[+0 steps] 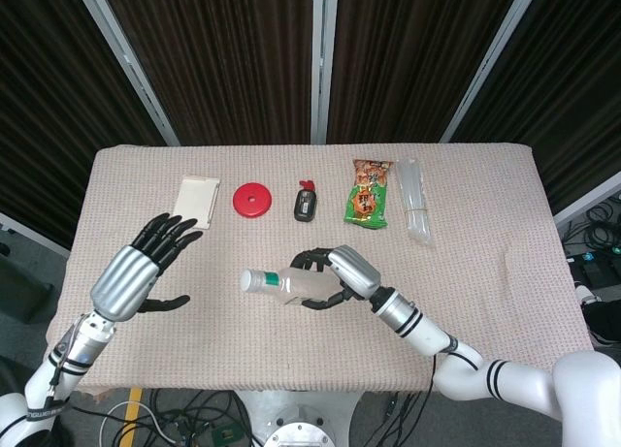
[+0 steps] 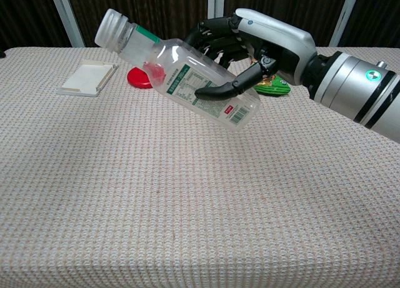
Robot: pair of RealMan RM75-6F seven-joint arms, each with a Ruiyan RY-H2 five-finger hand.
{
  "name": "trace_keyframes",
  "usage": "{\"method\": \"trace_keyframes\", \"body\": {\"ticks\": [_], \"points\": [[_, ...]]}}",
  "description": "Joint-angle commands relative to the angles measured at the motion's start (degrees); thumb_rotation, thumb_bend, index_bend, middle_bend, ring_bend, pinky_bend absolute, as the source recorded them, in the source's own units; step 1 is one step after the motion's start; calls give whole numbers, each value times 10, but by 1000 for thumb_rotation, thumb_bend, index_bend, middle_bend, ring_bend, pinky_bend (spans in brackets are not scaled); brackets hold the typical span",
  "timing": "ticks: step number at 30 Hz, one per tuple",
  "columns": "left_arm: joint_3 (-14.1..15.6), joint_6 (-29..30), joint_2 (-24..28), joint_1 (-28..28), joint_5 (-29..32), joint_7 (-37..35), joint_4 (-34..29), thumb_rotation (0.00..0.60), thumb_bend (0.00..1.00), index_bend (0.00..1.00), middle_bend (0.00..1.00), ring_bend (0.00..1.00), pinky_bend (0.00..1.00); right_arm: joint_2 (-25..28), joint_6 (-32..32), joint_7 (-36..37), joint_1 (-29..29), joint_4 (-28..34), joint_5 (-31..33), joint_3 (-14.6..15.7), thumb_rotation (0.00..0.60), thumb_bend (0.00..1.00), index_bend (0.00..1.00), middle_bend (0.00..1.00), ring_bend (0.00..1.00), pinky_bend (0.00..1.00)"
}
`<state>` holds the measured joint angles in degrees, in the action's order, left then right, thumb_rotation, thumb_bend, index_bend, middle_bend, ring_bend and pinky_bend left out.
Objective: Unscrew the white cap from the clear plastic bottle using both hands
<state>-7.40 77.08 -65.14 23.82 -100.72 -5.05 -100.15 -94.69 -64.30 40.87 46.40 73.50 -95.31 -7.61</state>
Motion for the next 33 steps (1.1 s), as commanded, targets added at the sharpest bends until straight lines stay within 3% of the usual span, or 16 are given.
{"method": "trace_keyframes", "body": {"ticks": [1, 16, 33], "points": [[-4, -7, -10, 11, 3, -2, -7, 600, 0, 99, 36, 3, 15, -4, 3, 5, 9, -3, -2, 0, 600, 314, 585, 539, 416, 539], [-11, -10, -47, 49, 9, -12, -11, 600, 0, 99, 36, 3, 16, -1, 2, 13, 26, 4, 4, 5, 600, 327, 585, 539, 416, 543], [-2, -4, -52, 66, 8, -46, -19, 600, 0, 99, 36, 3, 16, -6, 8, 1, 36, 4, 14, 9, 600, 327, 585, 540, 416, 544]]}}
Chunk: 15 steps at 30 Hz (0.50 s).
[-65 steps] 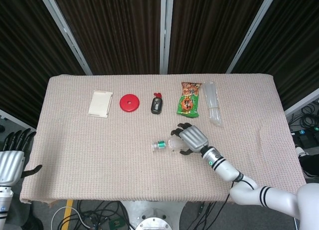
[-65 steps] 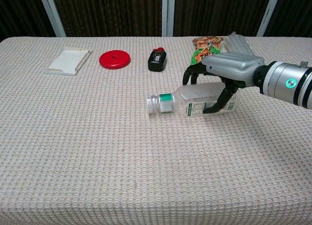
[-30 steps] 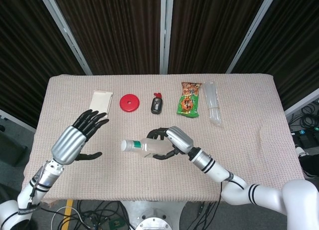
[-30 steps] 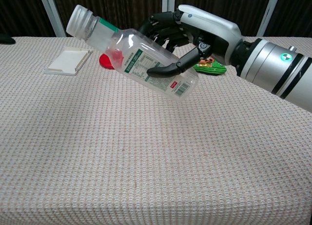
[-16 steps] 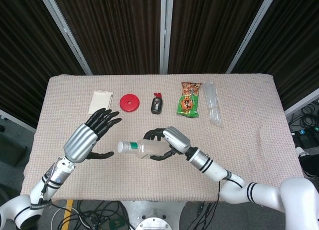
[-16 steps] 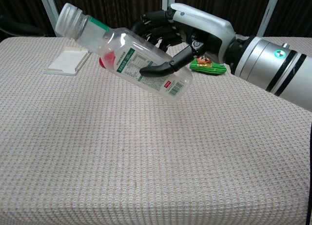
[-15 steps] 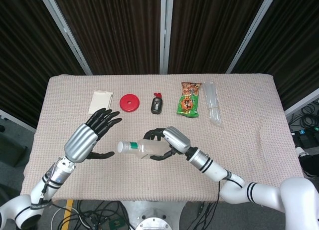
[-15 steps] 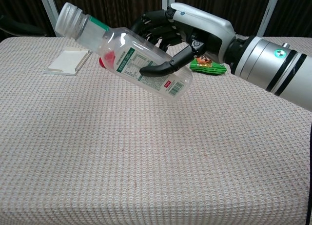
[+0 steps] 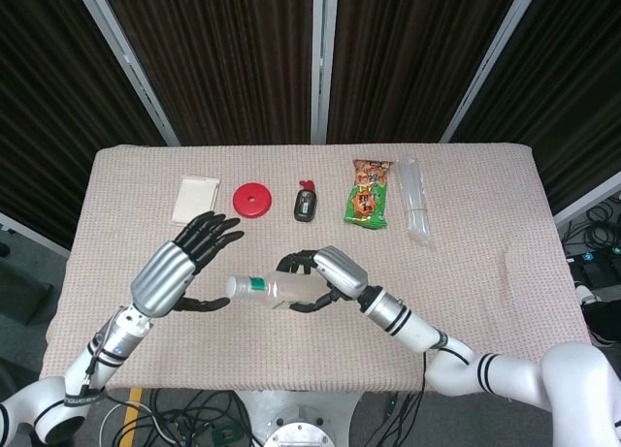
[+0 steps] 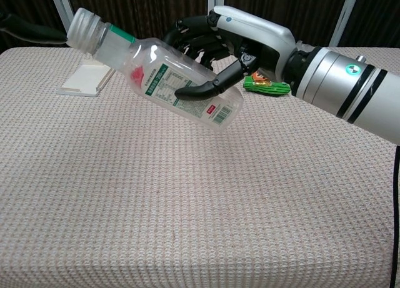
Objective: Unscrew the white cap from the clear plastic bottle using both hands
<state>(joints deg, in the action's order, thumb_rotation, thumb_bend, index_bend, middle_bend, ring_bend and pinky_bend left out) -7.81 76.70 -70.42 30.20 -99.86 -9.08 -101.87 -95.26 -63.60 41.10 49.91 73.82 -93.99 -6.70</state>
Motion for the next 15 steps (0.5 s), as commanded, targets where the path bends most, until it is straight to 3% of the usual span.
{"method": "trace_keyframes", "body": {"ticks": [1, 7, 15], "points": [[3, -1, 2, 3, -1, -10, -3, 600, 0, 99, 36, 3, 16, 0, 1, -3, 1, 1, 2, 0, 600, 327, 586, 540, 416, 544], [11, 5, 9, 3, -7, -29, -7, 600, 0, 99, 36, 3, 16, -1, 6, -7, 4, 3, 7, 0, 600, 327, 587, 541, 416, 544], [14, 9, 4, 1, 0, -3, 1, 600, 0, 99, 36, 3, 16, 4, -7, -5, 1, 12, 1, 3, 600, 326, 588, 541, 424, 545]]}}
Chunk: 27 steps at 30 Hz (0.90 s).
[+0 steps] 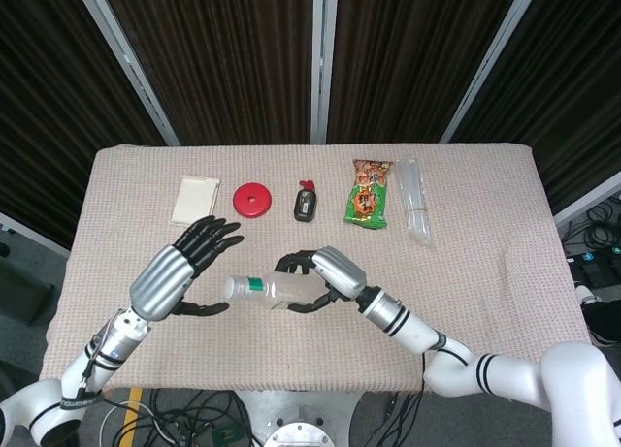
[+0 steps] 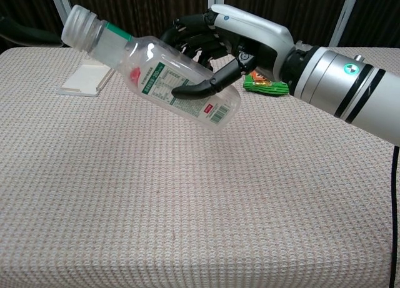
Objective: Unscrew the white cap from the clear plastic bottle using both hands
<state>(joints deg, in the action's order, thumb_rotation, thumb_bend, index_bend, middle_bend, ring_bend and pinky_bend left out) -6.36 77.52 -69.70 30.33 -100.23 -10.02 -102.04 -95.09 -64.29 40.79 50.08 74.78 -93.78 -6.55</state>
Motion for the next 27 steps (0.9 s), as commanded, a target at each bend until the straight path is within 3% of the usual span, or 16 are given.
{"method": "trace_keyframes", "body": {"ticks": [1, 27], "points": [[-1, 2, -5, 0, 5, 7, 2, 600, 0, 99, 36, 3, 16, 3, 1, -3, 0, 3, -2, 3, 600, 326, 588, 541, 426, 545], [11, 10, 0, -2, 10, -13, -4, 600, 0, 99, 36, 4, 16, 7, 4, -11, 2, 16, 8, 1, 600, 326, 587, 533, 424, 545]]}}
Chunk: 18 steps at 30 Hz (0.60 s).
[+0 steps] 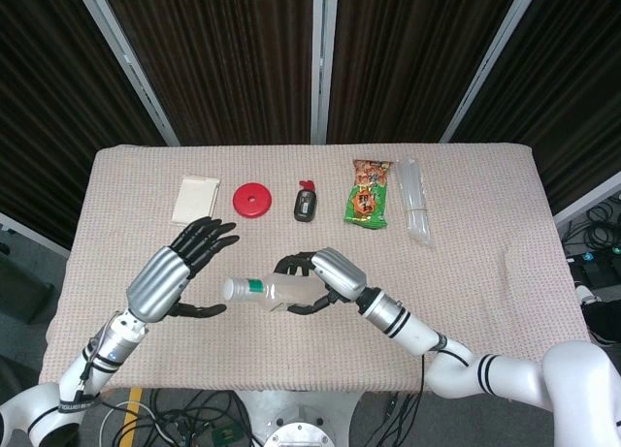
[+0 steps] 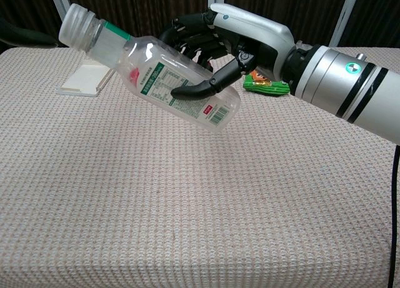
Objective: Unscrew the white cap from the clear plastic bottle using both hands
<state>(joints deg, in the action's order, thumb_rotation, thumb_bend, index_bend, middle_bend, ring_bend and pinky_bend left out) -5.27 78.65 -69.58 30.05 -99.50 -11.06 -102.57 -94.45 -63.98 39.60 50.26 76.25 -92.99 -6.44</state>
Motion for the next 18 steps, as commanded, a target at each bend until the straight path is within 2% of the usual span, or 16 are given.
{"method": "trace_keyframes", "body": {"ticks": [1, 18], "points": [[0, -3, -2, 1, 4, -4, 2, 600, 0, 99, 36, 4, 16, 1, 2, 2, 0, 2, 0, 1, 600, 326, 588, 533, 424, 545], [-4, 0, 3, 8, -6, 3, -12, 600, 0, 99, 36, 3, 16, -2, 13, -10, 4, 5, 4, 3, 600, 326, 586, 518, 424, 545]]}}
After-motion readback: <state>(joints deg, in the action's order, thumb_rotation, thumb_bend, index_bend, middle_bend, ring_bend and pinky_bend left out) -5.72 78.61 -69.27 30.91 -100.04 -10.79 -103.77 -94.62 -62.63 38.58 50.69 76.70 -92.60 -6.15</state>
